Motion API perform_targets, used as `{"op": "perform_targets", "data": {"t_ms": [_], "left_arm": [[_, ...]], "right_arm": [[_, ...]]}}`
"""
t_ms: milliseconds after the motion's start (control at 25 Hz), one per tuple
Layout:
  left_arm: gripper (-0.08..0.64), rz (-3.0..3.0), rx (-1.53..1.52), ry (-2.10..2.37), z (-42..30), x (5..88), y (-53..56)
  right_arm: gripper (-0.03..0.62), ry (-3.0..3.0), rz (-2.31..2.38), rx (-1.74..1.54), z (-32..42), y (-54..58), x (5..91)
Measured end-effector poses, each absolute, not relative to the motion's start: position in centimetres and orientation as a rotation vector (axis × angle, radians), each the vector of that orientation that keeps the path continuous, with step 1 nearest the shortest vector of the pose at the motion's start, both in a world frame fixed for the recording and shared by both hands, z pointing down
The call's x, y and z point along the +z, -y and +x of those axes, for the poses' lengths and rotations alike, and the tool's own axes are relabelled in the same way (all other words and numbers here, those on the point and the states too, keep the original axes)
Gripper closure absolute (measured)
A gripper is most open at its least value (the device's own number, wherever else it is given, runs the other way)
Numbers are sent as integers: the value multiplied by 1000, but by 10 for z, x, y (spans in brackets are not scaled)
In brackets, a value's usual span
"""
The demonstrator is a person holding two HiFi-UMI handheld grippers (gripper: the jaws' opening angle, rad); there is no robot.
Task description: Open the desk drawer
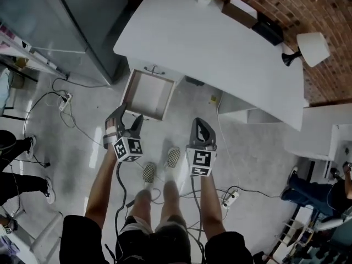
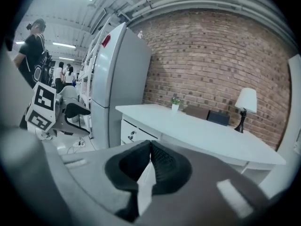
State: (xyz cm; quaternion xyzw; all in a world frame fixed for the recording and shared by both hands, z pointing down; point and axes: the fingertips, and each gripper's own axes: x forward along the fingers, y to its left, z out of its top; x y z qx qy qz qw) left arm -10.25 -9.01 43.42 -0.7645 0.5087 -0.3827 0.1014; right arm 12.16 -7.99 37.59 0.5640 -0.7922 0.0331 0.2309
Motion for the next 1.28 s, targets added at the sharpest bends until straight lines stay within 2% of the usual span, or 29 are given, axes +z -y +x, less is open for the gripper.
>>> {"op": "perform_targets", "data": {"t_ms": [400,680,1000,1280], "left_arm": [[236,-2351,-754,-1710,-80,249,81],[264,-2358,-540,-1816,-95,147,54],[307,-2379,-364,-1879,-109,87,11],[369,-2428,-328,-1873,-103,74,-31]], "right_arm": [[586,2219,1686,48,137,66,234],[586,2287,1769,23,133,40,157],[586,2307,1815,-54,130,-2,100],[586,2308,1829,-111,140,-40,72]]}}
